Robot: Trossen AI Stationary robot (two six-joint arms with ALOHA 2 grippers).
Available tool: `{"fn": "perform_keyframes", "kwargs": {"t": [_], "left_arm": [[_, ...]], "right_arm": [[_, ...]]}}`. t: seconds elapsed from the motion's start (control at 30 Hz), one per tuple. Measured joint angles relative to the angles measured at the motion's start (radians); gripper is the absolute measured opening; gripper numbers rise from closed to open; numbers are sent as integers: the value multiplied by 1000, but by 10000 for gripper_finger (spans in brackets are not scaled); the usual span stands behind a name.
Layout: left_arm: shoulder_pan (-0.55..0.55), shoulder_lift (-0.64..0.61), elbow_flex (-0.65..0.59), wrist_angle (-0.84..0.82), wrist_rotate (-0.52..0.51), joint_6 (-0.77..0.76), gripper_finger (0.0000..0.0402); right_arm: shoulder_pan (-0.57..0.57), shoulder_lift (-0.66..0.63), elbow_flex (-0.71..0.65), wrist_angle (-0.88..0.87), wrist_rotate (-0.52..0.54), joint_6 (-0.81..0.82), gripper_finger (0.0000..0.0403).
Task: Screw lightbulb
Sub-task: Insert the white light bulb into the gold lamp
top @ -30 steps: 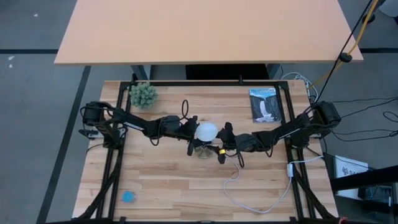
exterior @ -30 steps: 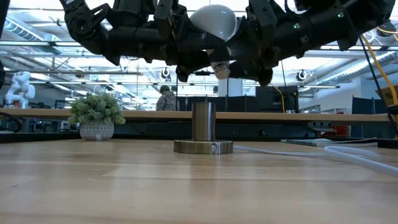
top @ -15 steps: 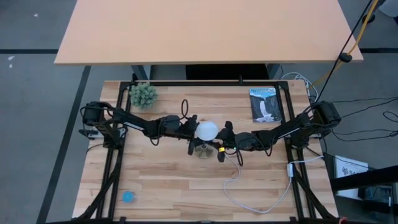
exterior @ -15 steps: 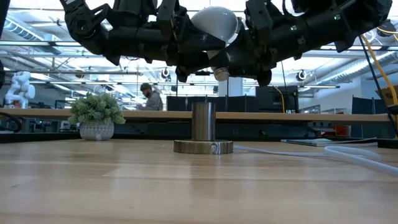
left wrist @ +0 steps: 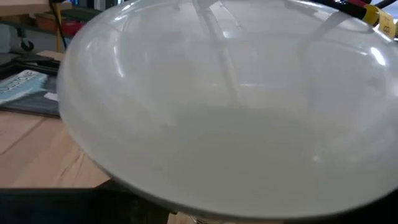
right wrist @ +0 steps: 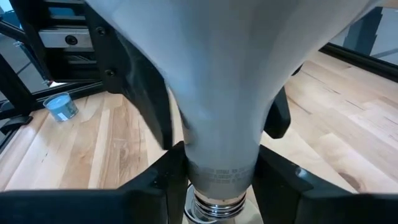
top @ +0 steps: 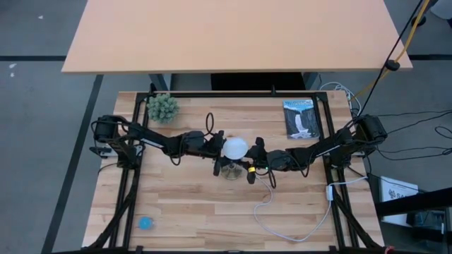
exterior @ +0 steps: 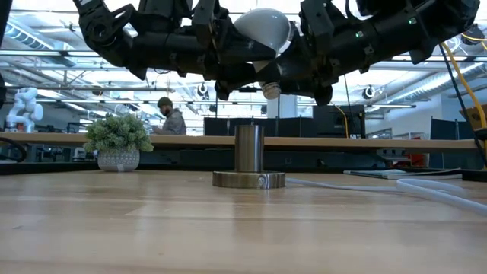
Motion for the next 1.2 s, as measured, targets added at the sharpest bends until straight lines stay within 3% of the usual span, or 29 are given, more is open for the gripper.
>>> {"fn": "perform_keyframes", "kwargs": {"t": [0.27,0.4,0.73,0.9,1.07,1.2], "left_arm": [[-26,0,0,0,-6,52,292],[-28,0,0,1,-12,53,313],[23,0,-12,32,44,-1,316],[62,0,-102,220,170,-3,316],[72,0,-246,461,176,-1,316],[74,0,-328,494,175,-1,316]], "right_arm": [[0,0,0,-2,-2,-7,138],[0,-4,0,-4,7,-11,140],[5,-40,0,-40,14,-41,136],[22,-62,-1,-124,36,3,136],[35,-63,-1,-135,37,26,136],[37,-63,-1,-128,37,38,136]]}}
